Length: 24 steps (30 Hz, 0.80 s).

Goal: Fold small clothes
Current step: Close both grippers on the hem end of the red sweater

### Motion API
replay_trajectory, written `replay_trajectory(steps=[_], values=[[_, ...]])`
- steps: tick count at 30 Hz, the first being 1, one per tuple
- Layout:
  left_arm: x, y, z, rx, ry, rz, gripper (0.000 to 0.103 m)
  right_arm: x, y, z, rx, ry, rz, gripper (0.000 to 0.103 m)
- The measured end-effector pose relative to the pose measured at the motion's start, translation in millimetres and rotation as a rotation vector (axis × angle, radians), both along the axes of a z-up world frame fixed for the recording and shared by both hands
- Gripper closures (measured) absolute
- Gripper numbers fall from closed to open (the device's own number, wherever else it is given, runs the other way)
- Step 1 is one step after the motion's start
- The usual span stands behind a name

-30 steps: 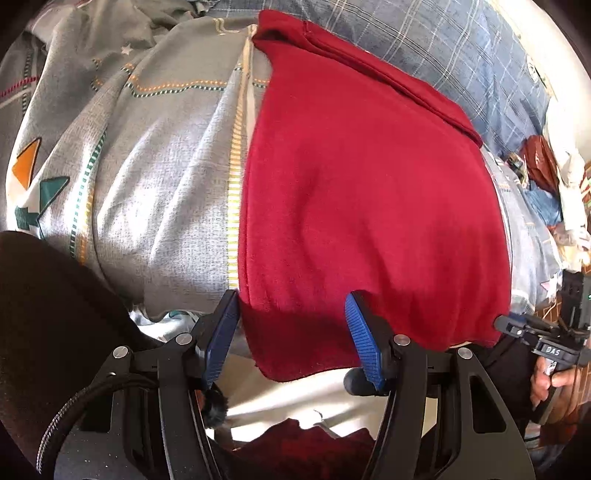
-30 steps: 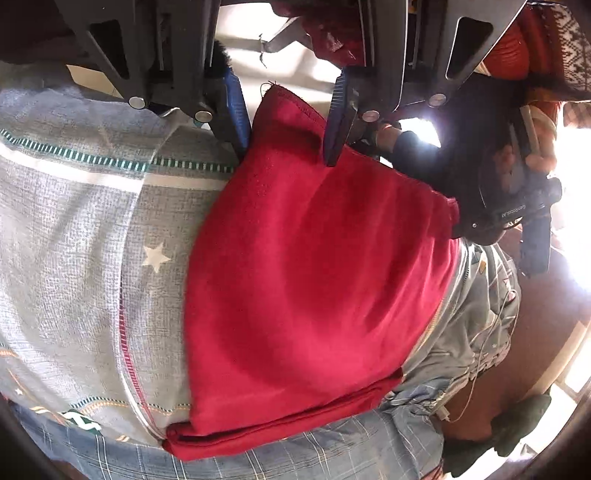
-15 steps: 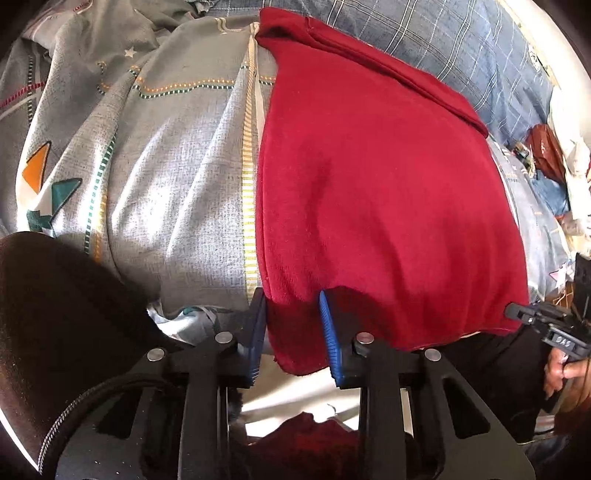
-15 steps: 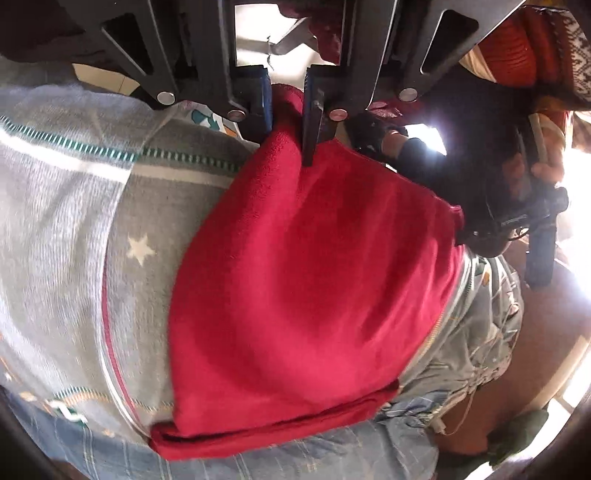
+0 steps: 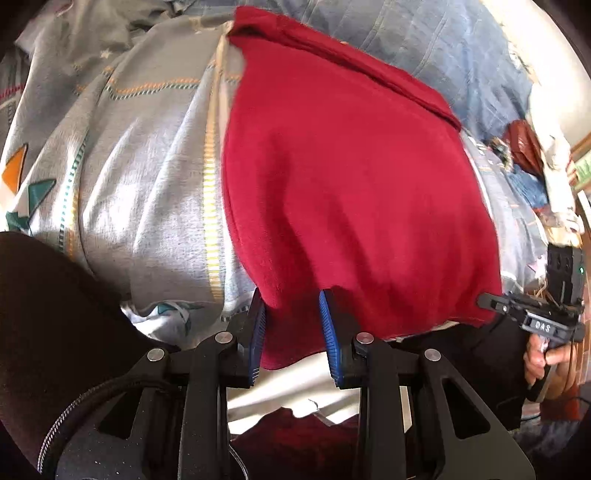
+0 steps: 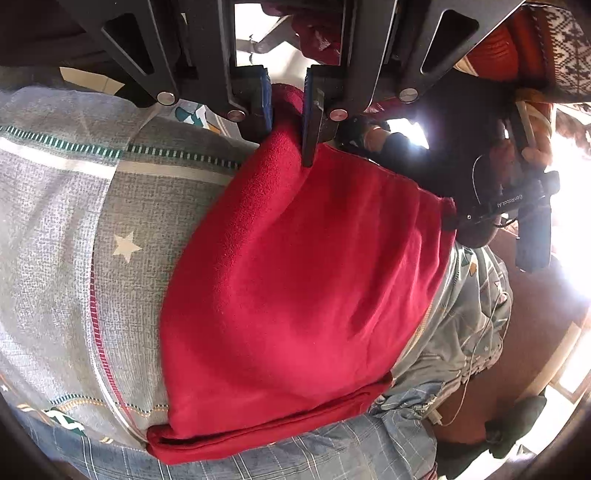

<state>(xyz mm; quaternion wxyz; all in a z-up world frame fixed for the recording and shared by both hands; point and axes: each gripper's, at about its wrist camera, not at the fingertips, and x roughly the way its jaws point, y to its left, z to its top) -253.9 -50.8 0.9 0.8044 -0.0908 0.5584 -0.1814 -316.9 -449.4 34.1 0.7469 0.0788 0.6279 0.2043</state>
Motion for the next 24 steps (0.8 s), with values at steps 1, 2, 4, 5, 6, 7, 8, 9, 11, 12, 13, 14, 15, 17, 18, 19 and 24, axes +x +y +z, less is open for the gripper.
replay_trajectory(steps=[1, 2, 4, 5, 6, 7, 8, 9, 11, 12, 13, 14, 15, 17, 18, 19, 24], values=[[2, 1, -2, -0.003, 0.011, 0.014, 0.075, 0, 0, -2, -0.003, 0.006, 0.000, 0.091], [2, 1, -3, -0.005, 0.016, 0.019, 0.075, 0, 0, -3, -0.006, 0.013, -0.004, 0.091], [3, -1, -2, 0.001, 0.017, 0.021, 0.075, 1, 1, -5, -0.007, 0.017, -0.007, 0.091], [4, -2, -2, 0.002, 0.015, 0.019, 0.075, 1, 1, -6, -0.006, 0.014, -0.007, 0.091], [4, -4, -1, 0.006, 0.013, 0.016, 0.075, 1, 2, -6, -0.002, 0.012, -0.008, 0.091], [3, -6, 0, 0.009, 0.005, 0.007, 0.075, 1, 4, -6, 0.004, 0.011, -0.011, 0.091], [3, -9, 1, 0.010, 0.000, -0.003, 0.075, 2, 5, -7, 0.009, 0.008, -0.012, 0.091], [1, -10, 3, 0.011, -0.010, -0.013, 0.078, 2, 6, -8, 0.008, 0.004, -0.010, 0.091], [0, -7, 7, 0.010, -0.023, -0.024, 0.092, 1, 9, -8, -0.009, -0.007, 0.006, 0.091], [-1, -4, 10, 0.005, -0.032, -0.025, 0.092, 0, 11, -5, -0.017, -0.017, 0.022, 0.091], [-1, -1, 15, -0.020, -0.036, -0.025, 0.094, 0, 11, -2, -0.017, -0.027, 0.032, 0.091], [0, 0, 17, -0.033, -0.037, -0.024, 0.095, -1, 11, 5, -0.010, -0.044, 0.039, 0.092], [1, 3, 22, -0.053, -0.045, -0.026, 0.095, -1, 11, 10, 0.002, -0.057, 0.039, 0.092], [2, 5, 30, -0.069, -0.066, -0.030, 0.095, -1, 9, 24, 0.030, -0.084, 0.034, 0.092], [3, 5, 33, -0.072, -0.076, -0.030, 0.095, 0, 8, 30, 0.039, -0.100, 0.029, 0.092], [4, 6, 37, -0.080, -0.087, -0.030, 0.095, 1, 7, 34, 0.046, -0.111, 0.024, 0.092], [15, 9, 58, -0.103, -0.161, -0.012, 0.095, 8, 5, 55, 0.087, -0.182, -0.016, 0.092]])
